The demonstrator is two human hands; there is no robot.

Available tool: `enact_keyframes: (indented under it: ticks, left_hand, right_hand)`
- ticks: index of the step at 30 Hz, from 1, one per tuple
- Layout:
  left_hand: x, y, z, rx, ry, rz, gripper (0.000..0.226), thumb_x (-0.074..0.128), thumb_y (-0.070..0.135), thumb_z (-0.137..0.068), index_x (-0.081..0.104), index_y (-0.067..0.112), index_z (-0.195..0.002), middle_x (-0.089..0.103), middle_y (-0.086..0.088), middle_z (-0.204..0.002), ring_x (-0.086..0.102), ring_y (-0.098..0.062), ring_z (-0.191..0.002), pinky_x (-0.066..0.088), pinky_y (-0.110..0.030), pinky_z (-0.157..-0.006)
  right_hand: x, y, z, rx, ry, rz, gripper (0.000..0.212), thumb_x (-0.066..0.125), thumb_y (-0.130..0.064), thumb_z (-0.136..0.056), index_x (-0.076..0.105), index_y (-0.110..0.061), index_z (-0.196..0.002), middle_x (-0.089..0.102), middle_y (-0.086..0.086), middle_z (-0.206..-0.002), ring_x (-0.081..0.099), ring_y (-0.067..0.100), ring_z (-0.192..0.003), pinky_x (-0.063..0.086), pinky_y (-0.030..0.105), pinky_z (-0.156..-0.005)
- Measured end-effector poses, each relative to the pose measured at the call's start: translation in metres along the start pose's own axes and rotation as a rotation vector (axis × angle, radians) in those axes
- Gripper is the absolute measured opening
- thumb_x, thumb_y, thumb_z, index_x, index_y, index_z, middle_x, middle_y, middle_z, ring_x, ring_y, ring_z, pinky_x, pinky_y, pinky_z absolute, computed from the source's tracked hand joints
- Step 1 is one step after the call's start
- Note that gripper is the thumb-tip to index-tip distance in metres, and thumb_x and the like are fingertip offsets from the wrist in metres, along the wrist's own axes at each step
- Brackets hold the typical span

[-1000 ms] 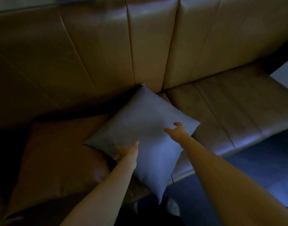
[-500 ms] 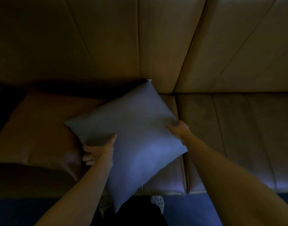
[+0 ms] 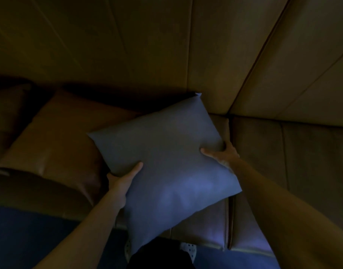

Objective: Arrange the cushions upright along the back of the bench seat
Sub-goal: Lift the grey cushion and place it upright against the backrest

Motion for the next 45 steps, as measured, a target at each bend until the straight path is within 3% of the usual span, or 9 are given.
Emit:
enact_keyframes:
  ticks: [6, 11, 14, 20, 25, 28, 32, 36, 45]
  left_hand:
    - [0.012, 0.007, 0.022, 0.05, -0.026, 0.052, 0.119, 0.092, 0.025, -0.053, 0.023, 0.014, -0.15, 0.047, -0.012, -0.143, 0.049, -0.035, -0.127, 0.042, -0.053, -0.104]
    - [0.052, -0.003, 0.044, 0.028, -0.153, 0.072, 0.126, 0.095, 0.029, -0.043, 0.027, 0.017, -0.149, 0.049, -0.011, -0.141, 0.052, -0.034, -0.124, 0.044, -0.054, -0.102]
    - [0.078, -0.02, 0.046, -0.019, -0.266, 0.055, 0.148, 0.095, 0.044, -0.017, 0.029, 0.024, -0.148, 0.052, -0.008, -0.139, 0.055, -0.033, -0.121, 0.045, -0.056, -0.1]
    - [0.101, -0.045, 0.04, -0.08, -0.38, -0.061, 0.14, 0.095, 0.043, -0.033, 0.016, 0.039, -0.15, 0.048, -0.005, -0.144, 0.051, -0.033, -0.126, 0.043, -0.059, -0.101]
    - [0.1, -0.03, 0.033, -0.064, -0.345, -0.066, 0.139, 0.095, 0.042, -0.038, 0.016, 0.026, -0.152, 0.046, -0.007, -0.147, 0.048, -0.032, -0.129, 0.039, -0.053, -0.106]
    - [0.099, -0.025, 0.024, -0.069, -0.332, -0.109, 0.12, 0.088, 0.034, -0.062, 0.012, 0.021, -0.154, 0.036, -0.007, -0.153, 0.036, -0.033, -0.139, 0.028, -0.054, -0.109]
    - [0.096, -0.023, 0.013, -0.093, -0.342, -0.157, 0.122, 0.088, 0.037, -0.059, 0.013, 0.025, -0.154, 0.032, -0.006, -0.156, 0.03, -0.037, -0.142, 0.017, -0.067, -0.108]
    - [0.102, -0.025, 0.015, -0.079, -0.341, -0.132, 0.131, 0.093, 0.04, -0.039, 0.023, 0.033, -0.15, 0.041, -0.005, -0.149, 0.04, -0.037, -0.134, 0.032, -0.069, -0.1]
    - [0.104, -0.006, 0.03, 0.043, -0.283, -0.047, 0.108, 0.093, 0.019, -0.053, 0.036, 0.024, -0.145, 0.053, -0.008, -0.137, 0.053, -0.035, -0.121, 0.045, -0.055, -0.092]
  right_hand:
    - [-0.023, 0.006, 0.021, 0.027, 0.024, -0.015, 0.13, 0.082, -0.065, -0.043, 0.023, -0.023, -0.151, 0.032, 0.009, -0.153, 0.031, 0.038, -0.139, 0.034, 0.057, -0.111]
    - [-0.066, 0.034, 0.034, 0.079, 0.087, -0.054, 0.152, 0.079, -0.077, -0.018, 0.027, -0.023, -0.15, 0.036, 0.009, -0.151, 0.032, 0.039, -0.139, 0.034, 0.059, -0.11]
    - [-0.086, 0.058, 0.025, 0.084, 0.112, -0.084, 0.153, 0.079, -0.077, -0.012, 0.03, -0.025, -0.148, 0.041, 0.008, -0.148, 0.038, 0.038, -0.136, 0.038, 0.059, -0.107]
    - [-0.084, 0.078, 0.034, 0.084, 0.077, -0.078, 0.147, 0.084, -0.07, -0.023, 0.025, -0.027, -0.15, 0.038, 0.01, -0.15, 0.037, 0.038, -0.136, 0.037, 0.058, -0.108]
    - [-0.088, 0.093, 0.003, 0.084, 0.09, -0.153, 0.146, 0.078, -0.08, -0.019, 0.03, -0.03, -0.147, 0.039, 0.008, -0.15, 0.038, 0.038, -0.136, 0.038, 0.058, -0.107]
    - [-0.101, 0.074, 0.009, 0.061, 0.152, -0.174, 0.143, 0.076, -0.082, -0.022, 0.032, -0.027, -0.147, 0.041, 0.008, -0.149, 0.042, 0.037, -0.134, 0.041, 0.056, -0.106]
    - [-0.112, 0.042, 0.016, 0.034, 0.17, -0.183, 0.115, 0.083, -0.055, -0.058, 0.026, -0.019, -0.151, 0.037, 0.012, -0.152, 0.043, 0.036, -0.134, 0.042, 0.048, -0.107]
    - [-0.107, 0.045, 0.003, 0.013, 0.098, -0.158, 0.104, 0.08, -0.044, -0.07, 0.024, -0.013, -0.152, 0.034, 0.012, -0.155, 0.041, 0.034, -0.137, 0.039, 0.041, -0.107]
    - [-0.109, 0.048, 0.019, 0.031, 0.021, -0.309, 0.099, 0.086, -0.04, -0.063, 0.039, -0.011, -0.145, 0.048, 0.015, -0.143, 0.054, 0.036, -0.122, 0.049, 0.043, -0.095]
Point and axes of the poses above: each hand's wrist, its own z-axis away from the middle knuckle, its own x-axis out of the palm, y = z × x, the point moved 10 cm from there along -z, towards the middle knuckle
